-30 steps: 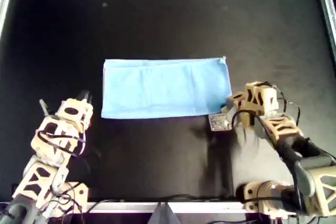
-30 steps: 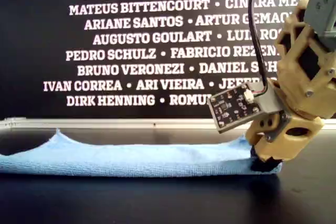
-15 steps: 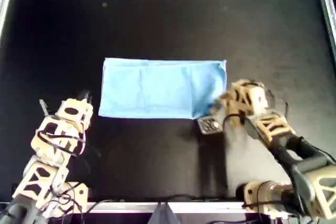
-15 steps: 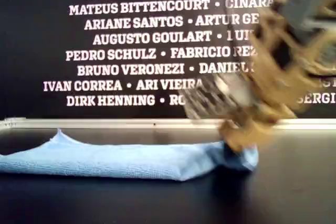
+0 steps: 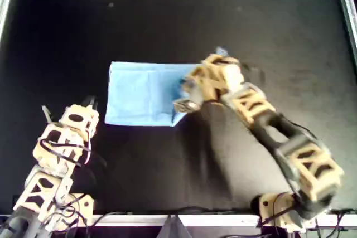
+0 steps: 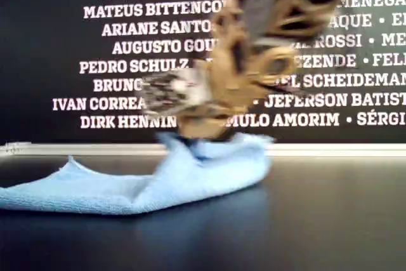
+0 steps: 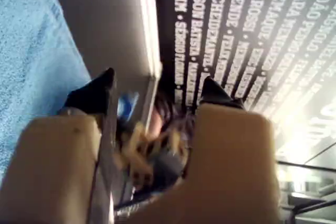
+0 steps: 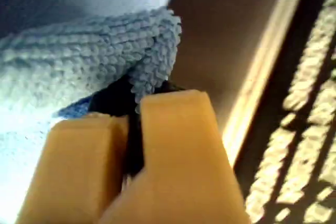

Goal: Fold a cloth

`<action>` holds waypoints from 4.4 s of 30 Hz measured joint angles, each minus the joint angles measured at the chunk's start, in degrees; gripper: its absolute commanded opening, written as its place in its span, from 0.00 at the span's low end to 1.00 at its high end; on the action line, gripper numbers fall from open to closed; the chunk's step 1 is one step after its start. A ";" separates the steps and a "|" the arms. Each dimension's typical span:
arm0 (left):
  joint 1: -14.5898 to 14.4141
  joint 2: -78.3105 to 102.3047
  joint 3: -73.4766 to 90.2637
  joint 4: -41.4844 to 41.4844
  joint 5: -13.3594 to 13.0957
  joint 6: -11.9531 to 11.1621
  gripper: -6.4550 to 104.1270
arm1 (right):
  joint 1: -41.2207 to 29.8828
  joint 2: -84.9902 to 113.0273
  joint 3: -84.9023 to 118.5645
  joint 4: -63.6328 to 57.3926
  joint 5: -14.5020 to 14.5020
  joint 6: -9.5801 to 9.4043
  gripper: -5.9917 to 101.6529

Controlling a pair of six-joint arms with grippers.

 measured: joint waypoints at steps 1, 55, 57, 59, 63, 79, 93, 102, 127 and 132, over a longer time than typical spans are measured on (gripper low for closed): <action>0.00 0.09 0.00 0.00 0.00 0.00 0.57 | 1.49 -1.93 -2.99 0.00 0.00 0.00 0.08; 0.35 4.57 0.26 0.00 0.09 0.00 0.57 | 18.37 -12.74 -25.05 5.45 -0.09 0.18 0.27; 0.35 4.57 0.26 0.00 0.09 0.00 0.57 | 15.64 -6.06 -18.90 6.77 -0.09 -0.26 0.14; 0.35 4.66 0.26 0.00 0.09 0.00 0.57 | 12.39 1.49 -11.95 7.38 -0.09 -0.35 0.03; 0.35 4.66 0.26 0.00 0.18 0.00 0.57 | 2.55 18.54 2.20 7.56 0.00 -0.09 0.05; 9.14 4.66 0.26 0.00 -0.09 0.00 0.57 | -42.80 76.11 56.51 7.56 0.00 0.00 0.08; 10.55 10.11 0.26 0.00 0.62 -0.18 0.57 | -43.86 114.61 91.05 8.61 0.09 0.00 0.07; 10.55 10.02 0.26 0.09 0.62 0.00 0.55 | -43.86 112.06 92.11 8.88 0.09 0.00 0.07; 14.68 11.78 0.26 26.72 1.32 -0.35 0.37 | -48.87 111.71 92.11 15.29 -0.18 -0.35 0.07; 14.68 11.95 0.26 34.01 1.32 -0.35 0.37 | -49.75 110.39 92.11 19.16 -0.18 -0.35 0.07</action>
